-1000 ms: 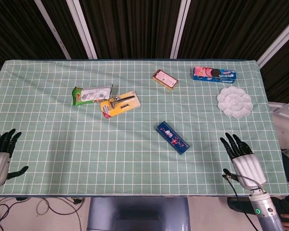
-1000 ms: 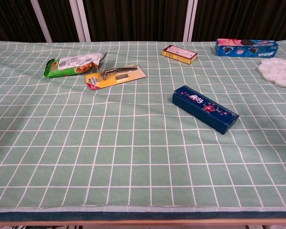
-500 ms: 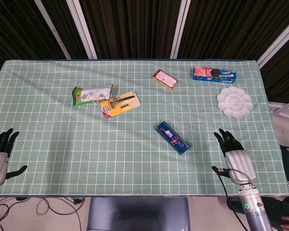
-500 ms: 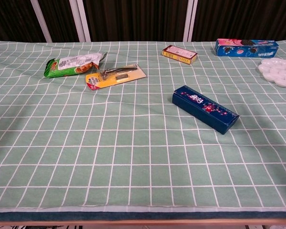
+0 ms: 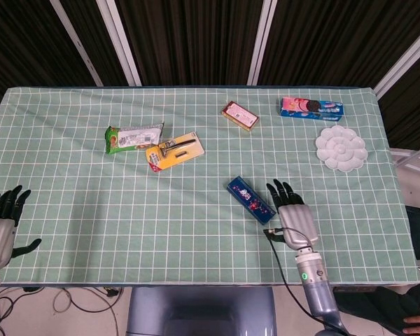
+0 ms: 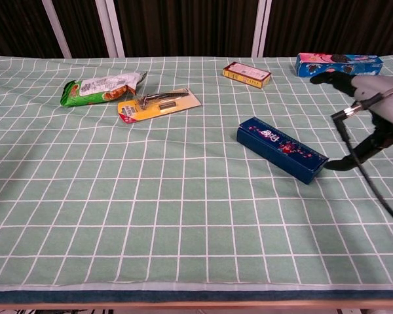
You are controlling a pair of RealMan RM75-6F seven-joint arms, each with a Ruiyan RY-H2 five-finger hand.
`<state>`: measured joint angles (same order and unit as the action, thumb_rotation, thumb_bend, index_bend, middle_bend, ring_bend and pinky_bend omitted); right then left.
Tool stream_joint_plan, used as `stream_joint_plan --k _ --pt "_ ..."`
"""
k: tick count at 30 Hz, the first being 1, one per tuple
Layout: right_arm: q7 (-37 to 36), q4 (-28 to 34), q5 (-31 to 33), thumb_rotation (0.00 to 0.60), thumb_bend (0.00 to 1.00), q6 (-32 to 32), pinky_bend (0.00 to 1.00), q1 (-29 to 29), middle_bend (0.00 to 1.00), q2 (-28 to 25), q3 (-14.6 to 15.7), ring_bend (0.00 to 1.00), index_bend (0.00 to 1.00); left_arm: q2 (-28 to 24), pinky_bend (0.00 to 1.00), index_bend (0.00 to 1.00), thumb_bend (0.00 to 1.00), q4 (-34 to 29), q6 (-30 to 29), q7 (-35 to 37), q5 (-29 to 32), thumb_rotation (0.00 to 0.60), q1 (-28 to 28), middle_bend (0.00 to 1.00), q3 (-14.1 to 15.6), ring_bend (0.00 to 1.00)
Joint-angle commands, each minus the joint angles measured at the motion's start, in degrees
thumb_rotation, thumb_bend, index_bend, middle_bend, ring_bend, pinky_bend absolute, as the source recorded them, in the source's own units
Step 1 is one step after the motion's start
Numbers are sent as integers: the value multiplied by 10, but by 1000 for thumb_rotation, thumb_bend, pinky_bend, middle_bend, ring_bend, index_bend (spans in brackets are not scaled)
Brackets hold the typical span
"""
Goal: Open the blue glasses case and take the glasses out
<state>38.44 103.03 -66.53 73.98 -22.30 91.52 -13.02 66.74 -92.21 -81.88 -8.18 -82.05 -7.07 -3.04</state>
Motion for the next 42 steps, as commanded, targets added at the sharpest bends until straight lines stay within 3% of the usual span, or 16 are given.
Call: stream_joint_plan --k 1,12,24,42 --pt "22 -36 32 600 0 -9 231 -26 0 41 -17 0 0 0 0 0 9 0 5 -1 5 600 -2 0 -2 0" --pt "26 -139 81 600 0 -21 230 -70 0 109 -41 0 0 1 0 0 10 -2 17 -11 21 600 -6 0 -4 0" --pt "38 -218 128 600 0 -39 231 -107 0 120 -68 0 0 1 0 0 9 -7 26 -20 36 600 -8 0 -6 0" --pt "33 -228 174 600 79 -51 231 -131 0 104 -79 0 0 1 0 0 9 -9 25 -24 42 600 -9 0 -6 0"
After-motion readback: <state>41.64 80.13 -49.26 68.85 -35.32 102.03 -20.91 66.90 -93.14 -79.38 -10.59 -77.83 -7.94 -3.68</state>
